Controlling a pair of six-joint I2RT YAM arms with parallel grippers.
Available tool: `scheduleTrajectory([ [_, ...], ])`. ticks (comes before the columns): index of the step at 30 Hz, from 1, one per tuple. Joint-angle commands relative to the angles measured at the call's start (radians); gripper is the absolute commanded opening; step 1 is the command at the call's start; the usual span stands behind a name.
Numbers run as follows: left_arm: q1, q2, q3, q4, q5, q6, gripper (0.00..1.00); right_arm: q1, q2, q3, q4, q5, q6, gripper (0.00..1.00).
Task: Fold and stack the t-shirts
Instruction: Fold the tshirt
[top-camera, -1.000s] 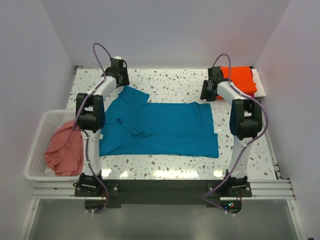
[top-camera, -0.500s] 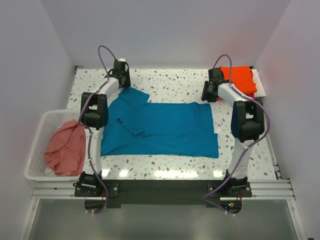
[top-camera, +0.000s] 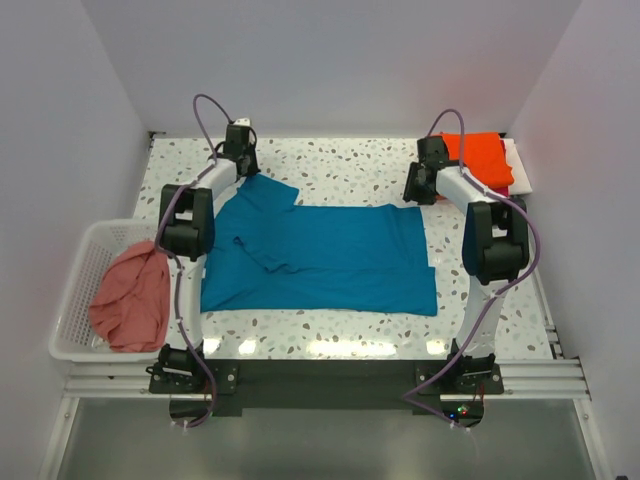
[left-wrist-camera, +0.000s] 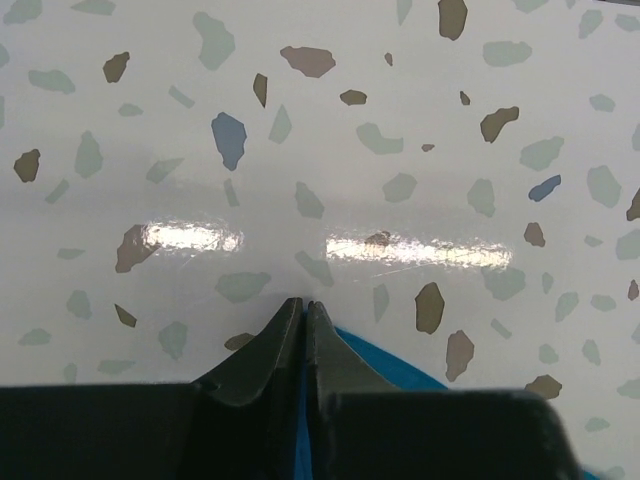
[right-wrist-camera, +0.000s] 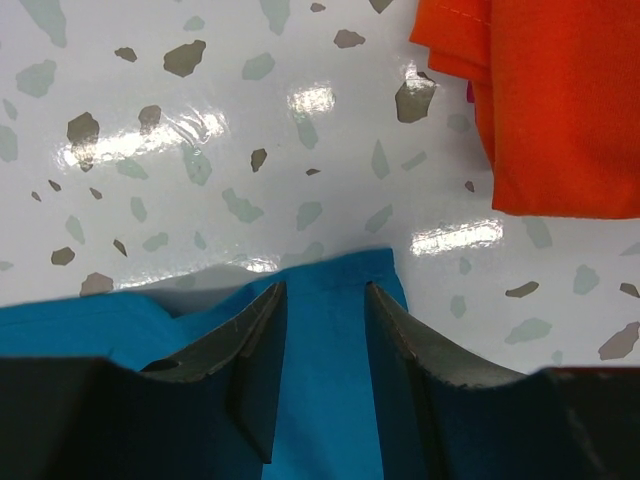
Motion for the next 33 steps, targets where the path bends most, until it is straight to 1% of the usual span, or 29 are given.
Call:
scheduleTrajectory([
  [1,0.004,-0.041,-0.033,-0.027,0.039,-0.028,0.08,-0.007,-0.015,-0.002,0.003,0.031,-0.006,0.41],
  [5,0.004,-0.054,-0.036,-0.024,0.046,-0.037,0.0,-0.005,-0.013,-0.021,0.002,0.058,-0.004,0.41],
  [11,0.004,-0.088,-0.051,-0.009,0.056,-0.057,0.0,-0.005,0.03,-0.005,-0.016,0.062,-0.001,0.43],
  [18,0.004,-0.145,-0.102,0.051,0.08,-0.079,0.0,-0.005,0.088,0.05,-0.03,0.064,0.0,0.43],
  [20,0.004,-0.151,-0.101,0.054,0.083,-0.08,0.0,-0.005,0.097,0.057,-0.033,0.062,0.003,0.41],
  [21,0.004,-0.154,-0.101,0.06,0.085,-0.08,0.0,-0.004,0.1,0.056,-0.032,0.061,0.007,0.4],
  [25,0.004,-0.165,-0.099,0.083,0.083,-0.091,0.0,-0.007,0.105,0.059,-0.02,0.062,0.016,0.26],
  [31,0.005,-0.162,-0.068,0.129,0.088,-0.103,0.0,-0.018,0.116,0.088,-0.004,0.027,0.031,0.15],
  [32,0.005,-0.16,-0.052,0.131,0.088,-0.105,0.0,-0.025,0.116,0.096,0.0,0.016,0.04,0.07],
  [33,0.005,-0.154,-0.041,0.142,0.086,-0.108,0.0,-0.028,0.119,0.099,0.008,-0.004,0.043,0.04],
])
